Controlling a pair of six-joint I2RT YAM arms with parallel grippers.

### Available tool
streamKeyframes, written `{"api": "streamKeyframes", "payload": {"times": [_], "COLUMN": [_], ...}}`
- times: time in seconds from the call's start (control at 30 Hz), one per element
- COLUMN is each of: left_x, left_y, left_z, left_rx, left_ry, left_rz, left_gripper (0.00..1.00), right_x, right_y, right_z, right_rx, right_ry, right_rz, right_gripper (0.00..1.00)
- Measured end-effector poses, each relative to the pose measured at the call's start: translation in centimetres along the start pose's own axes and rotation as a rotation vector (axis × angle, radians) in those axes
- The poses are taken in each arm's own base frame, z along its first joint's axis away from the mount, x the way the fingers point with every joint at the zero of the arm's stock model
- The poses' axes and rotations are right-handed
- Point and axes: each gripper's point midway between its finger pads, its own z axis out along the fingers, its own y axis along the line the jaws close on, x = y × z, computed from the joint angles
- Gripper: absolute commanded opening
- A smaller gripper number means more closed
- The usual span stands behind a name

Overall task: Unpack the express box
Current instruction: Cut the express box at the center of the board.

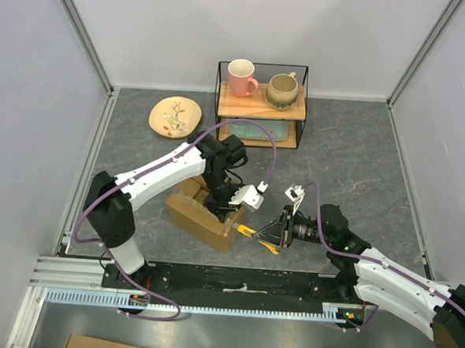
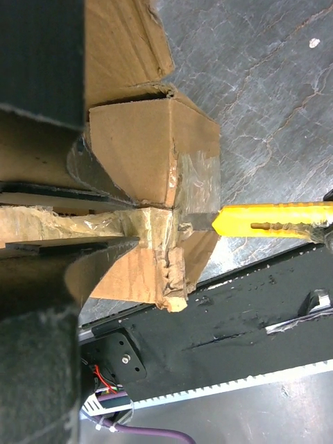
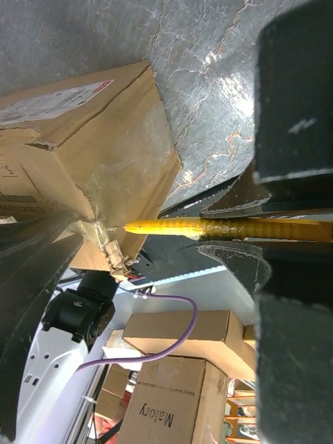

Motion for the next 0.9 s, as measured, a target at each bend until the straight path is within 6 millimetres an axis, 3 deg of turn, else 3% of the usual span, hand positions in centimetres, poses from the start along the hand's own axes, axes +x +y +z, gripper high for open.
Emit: {"api": "streamKeyframes", "payload": {"times": [0.17,0.47,0.9], "left_x": [0.0,0.0,-1.5], "left_y": [-0.1,-0.3,-0.6], "left_z": [0.5,0.5,-0.4], "left_rx": [0.029,0.040,0.023], "left_ry": [-0.009,-0.010,0.007], "left_rz": [-0.011,-0.019,-0.020], "left_gripper": [0.02,0.02,0.02], "right_x": [0.0,-0.1,-0.5], "right_y": [0.0,-0.1,-0.2], "right_z": [0.0,0.2,0.9], "right_rx": [0.000,-0.004,-0.012], "right_ry": [-0.003,-0.008,-0.023], "right_rz": [0.005,0.012,0.042], "right_gripper": [0.00,0.00,0.00]}}
